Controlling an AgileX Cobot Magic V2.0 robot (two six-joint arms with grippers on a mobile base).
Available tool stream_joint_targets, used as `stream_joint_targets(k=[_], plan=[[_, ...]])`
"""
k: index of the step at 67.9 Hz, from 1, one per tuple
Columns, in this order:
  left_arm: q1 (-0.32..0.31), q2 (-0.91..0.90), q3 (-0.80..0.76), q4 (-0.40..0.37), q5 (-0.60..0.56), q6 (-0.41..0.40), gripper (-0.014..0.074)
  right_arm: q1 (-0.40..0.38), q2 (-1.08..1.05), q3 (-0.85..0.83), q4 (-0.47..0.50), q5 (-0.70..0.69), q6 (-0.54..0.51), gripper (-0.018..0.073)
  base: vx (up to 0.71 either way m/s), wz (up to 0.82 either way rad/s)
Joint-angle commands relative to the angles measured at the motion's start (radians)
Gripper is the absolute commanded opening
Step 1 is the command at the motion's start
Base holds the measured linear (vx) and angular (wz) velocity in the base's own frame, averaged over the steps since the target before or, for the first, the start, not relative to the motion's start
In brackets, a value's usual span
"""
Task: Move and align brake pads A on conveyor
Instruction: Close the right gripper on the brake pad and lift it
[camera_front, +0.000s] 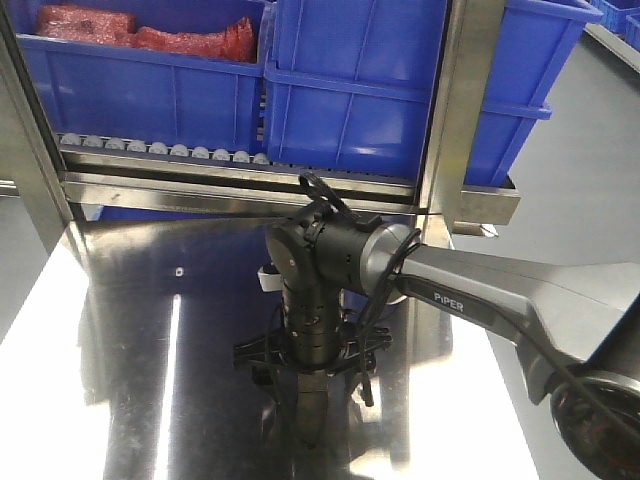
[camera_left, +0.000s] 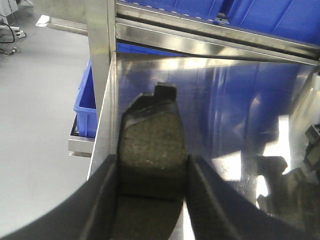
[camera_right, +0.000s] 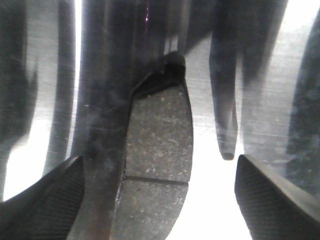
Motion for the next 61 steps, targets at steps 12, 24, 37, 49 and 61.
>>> stream_joint_targets(k=[12,24,37,49,61], plan=[[0.001,0.012,-0.021,0.01,-0.088,-0.001,-0.0006,-0.024,-0.053,-0.03,-0.022,0.021,0.003,0.0592,0.0,0.0],[0.001,0.012,-0.021,0.01,-0.088,-0.001,-0.0006,-0.024,-0.053,-0.03,-0.027,0.019,0.0,0.0592,0.0,0.0],[0.001,0.012,-0.021,0.01,-0.088,-0.001,-0.0006,-0.024,-0.041,-0.03,-0.029,0.014,-0.004,0.0592,0.0,0.0],[0.001,0.012,-0.021,0.01,-0.088,-0.001,-0.0006,-0.024,-0.034,-0.03,-0.03,0.012,-0.008,0.0589,0.0,0.0],[0.001,0.012,-0.021,0.01,-0.088,-0.001,-0.0006,-0.024,-0.034,-0.03,-0.033,0.01,-0.008,0.051,0.0,0.0]])
